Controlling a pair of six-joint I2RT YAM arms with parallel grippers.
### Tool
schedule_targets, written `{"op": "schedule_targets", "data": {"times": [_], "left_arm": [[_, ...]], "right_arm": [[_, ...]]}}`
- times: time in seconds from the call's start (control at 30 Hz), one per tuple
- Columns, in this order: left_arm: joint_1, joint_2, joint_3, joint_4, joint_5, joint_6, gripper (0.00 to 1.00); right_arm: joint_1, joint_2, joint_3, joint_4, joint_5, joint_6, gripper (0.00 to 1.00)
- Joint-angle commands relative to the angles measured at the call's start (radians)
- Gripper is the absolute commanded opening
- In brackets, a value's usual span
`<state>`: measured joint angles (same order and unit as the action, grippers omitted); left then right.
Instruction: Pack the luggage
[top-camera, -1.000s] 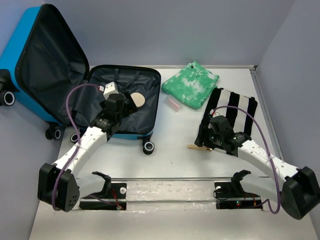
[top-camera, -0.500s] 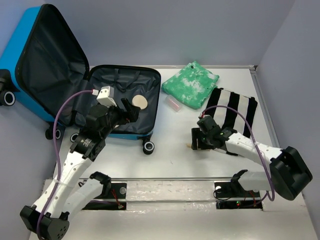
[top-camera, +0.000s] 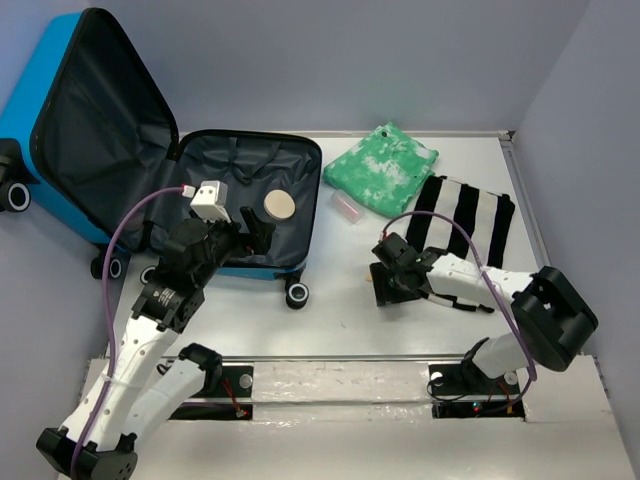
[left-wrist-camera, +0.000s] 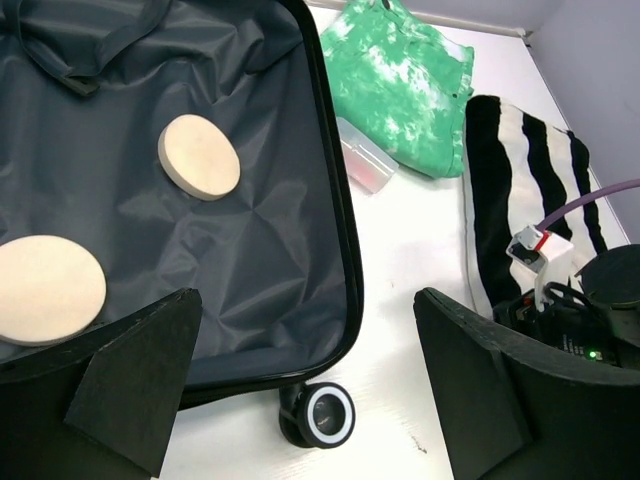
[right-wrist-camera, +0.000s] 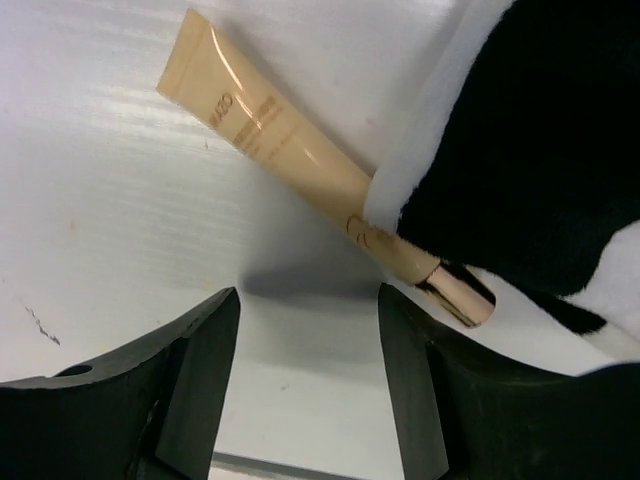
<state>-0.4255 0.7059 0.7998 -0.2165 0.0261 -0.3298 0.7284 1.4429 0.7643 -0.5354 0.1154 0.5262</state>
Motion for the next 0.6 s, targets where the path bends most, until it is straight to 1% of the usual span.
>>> {"op": "schedule_targets", "data": {"times": [0.0,0.1,0.17,0.33,0.47,0.57], "left_arm": [[-0.002,-0.042,-0.013,0.008,0.031,0.032,0.98],[-0.002,-0.054,-0.013,0.008,0.029,0.034,0.98],[-0.002,-0.057,-0.016,0.009,0.031,0.034,0.98],[-0.002,-0.060,-0.019,0.008,0.035,0.035,0.98],[-0.002,-0.066,-0.019,0.009,0.038,0.035,0.97],[-0.002,-0.068,-0.022,0.015,0.049,0.040,0.96]], "right_arm": [[0.026,-0.085,0.079,-0.095,-0.010,-0.037,0.63],[0.026,-0.101,0.104,-0.103,0.018,-0.067,0.65],[0.026,-0.072,0.122,-0.101,0.009,-0.084,0.65],[0.017,0.010,0.174,-0.094,0.061,-0.103,0.63],[0.006,0.079,0.184,-0.080,0.069,-0.114,0.62],[-0.003,0.116,0.188,-0.069,0.131,-0.104,0.61]]}}
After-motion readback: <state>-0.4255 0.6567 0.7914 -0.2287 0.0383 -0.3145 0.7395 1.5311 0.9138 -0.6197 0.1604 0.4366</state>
